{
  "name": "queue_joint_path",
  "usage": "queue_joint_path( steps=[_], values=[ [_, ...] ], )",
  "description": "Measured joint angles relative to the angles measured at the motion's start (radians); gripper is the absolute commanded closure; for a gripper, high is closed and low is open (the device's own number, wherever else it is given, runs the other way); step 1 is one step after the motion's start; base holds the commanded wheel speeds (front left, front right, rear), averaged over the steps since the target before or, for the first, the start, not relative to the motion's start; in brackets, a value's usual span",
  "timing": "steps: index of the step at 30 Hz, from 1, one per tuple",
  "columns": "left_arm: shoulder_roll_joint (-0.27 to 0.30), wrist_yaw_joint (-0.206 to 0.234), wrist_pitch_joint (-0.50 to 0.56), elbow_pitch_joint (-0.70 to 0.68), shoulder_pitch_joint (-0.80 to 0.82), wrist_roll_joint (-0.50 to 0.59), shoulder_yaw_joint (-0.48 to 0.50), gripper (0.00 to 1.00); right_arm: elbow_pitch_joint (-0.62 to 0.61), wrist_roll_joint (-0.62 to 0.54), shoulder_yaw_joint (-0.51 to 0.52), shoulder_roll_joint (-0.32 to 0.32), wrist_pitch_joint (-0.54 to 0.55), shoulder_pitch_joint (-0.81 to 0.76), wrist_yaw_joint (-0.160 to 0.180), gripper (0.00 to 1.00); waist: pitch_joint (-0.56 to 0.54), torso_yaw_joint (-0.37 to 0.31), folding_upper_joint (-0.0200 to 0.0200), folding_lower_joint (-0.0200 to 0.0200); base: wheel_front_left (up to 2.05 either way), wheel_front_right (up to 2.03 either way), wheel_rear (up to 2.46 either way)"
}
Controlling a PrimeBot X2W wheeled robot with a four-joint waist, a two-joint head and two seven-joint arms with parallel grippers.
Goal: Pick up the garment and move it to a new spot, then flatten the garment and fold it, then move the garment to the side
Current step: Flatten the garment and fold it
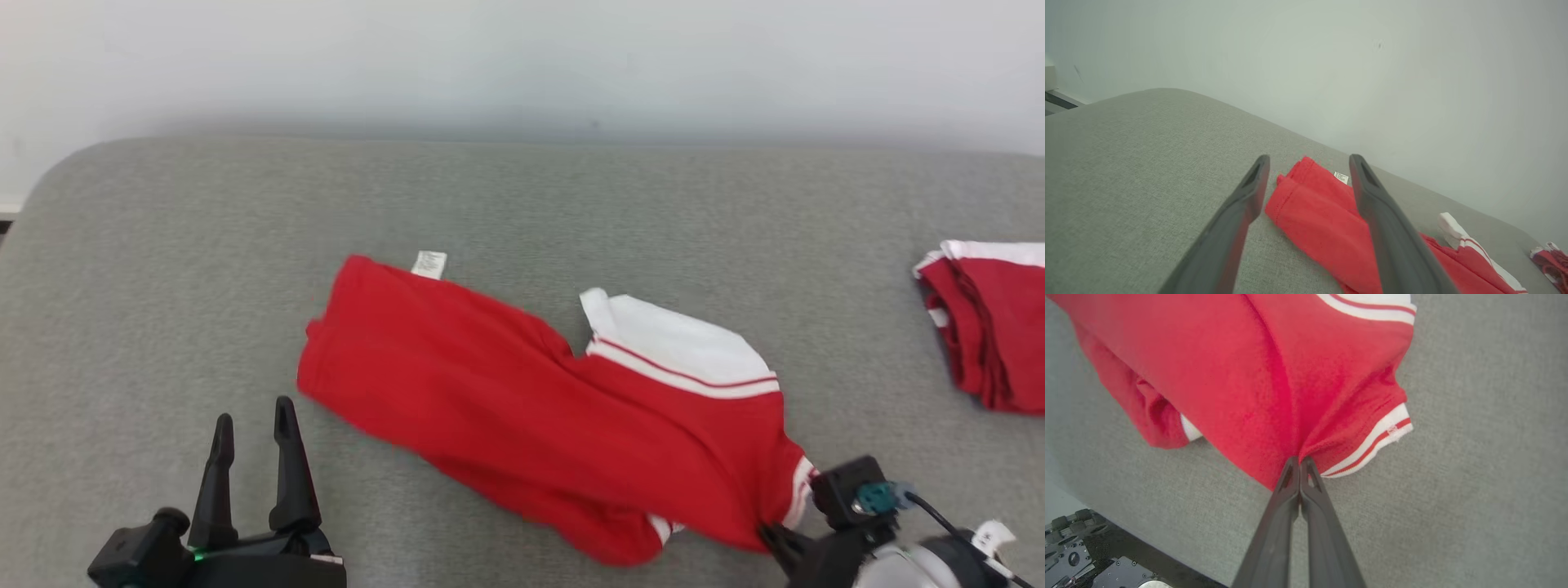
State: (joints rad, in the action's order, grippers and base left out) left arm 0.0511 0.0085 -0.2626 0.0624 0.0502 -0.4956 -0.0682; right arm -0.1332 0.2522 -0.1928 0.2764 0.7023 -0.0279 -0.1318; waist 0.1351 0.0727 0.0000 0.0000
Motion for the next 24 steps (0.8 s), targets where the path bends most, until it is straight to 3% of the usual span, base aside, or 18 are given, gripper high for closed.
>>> queue_joint_path(
  steps=[4, 5, 13, 19, 24],
  values=[
    [-0.001, -0.006, 0.000, 0.013, 0.017, 0.002, -0.007, 0.00, -0.057, -0.006, 0.053, 0.002, 0.091, -0.072, 0.000, 1.00, 0.002, -0.032, 0.0000, 0.0000, 0.00, 0.00, 0.00],
    [-0.001, -0.007, 0.000, 0.017, 0.017, 0.002, -0.007, 0.00, -0.070, -0.016, 0.066, -0.012, 0.091, -0.084, 0.000, 0.00, 0.001, -0.038, 0.0000, 0.0000, 0.00, 0.00, 0.00],
    [0.002, -0.010, 0.001, 0.075, 0.017, 0.013, -0.027, 0.00, -0.148, -0.018, 0.147, -0.096, 0.084, -0.116, 0.000, 0.00, -0.020, -0.055, 0.0000, 0.0000, 0.00, 0.00, 0.00],
    [0.041, 0.007, 0.092, 0.181, 0.092, 0.062, -0.065, 0.00, -0.198, -0.094, 0.237, -0.141, -0.017, -0.062, 0.000, 0.00, -0.027, -0.051, 0.0000, -0.0001, 0.00, 0.00, 0.00],
    [0.070, 0.025, 0.195, 0.292, 0.227, 0.100, -0.099, 0.00, -0.181, -0.104, 0.179, -0.179, -0.102, -0.021, 0.000, 0.00, -0.013, -0.058, 0.0000, 0.0000, 0.00, 0.00, 0.00]
  ],
)
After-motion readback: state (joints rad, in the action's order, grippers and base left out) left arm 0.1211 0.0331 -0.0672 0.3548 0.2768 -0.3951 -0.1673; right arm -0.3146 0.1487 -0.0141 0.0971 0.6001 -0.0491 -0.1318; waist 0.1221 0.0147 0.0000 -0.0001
